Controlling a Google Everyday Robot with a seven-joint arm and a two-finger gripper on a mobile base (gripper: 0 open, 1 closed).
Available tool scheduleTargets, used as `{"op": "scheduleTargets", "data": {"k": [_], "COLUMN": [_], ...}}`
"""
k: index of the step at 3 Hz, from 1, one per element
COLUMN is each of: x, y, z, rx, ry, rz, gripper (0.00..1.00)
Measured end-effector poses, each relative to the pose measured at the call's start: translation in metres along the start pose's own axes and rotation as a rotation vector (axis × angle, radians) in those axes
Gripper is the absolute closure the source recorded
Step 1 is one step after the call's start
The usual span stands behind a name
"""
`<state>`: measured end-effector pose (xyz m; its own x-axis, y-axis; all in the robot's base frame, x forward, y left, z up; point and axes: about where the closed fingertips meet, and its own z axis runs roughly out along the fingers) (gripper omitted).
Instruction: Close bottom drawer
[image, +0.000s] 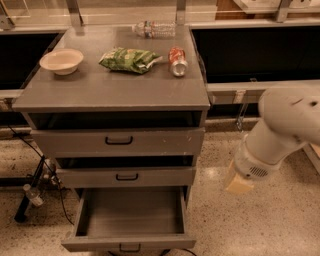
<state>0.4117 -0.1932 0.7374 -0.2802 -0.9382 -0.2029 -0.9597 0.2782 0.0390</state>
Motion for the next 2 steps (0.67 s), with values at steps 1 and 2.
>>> {"op": "scheduleTargets", "data": {"k": [1, 2], "x": [0.001, 0.004], "y": [-0.003, -0.02], "z": [0.057, 0.132], "rx": [-0.037, -0.082], "ry": [-0.007, -0.004], "rz": [0.026, 0.066], "gripper": [1.0, 1.0]}}
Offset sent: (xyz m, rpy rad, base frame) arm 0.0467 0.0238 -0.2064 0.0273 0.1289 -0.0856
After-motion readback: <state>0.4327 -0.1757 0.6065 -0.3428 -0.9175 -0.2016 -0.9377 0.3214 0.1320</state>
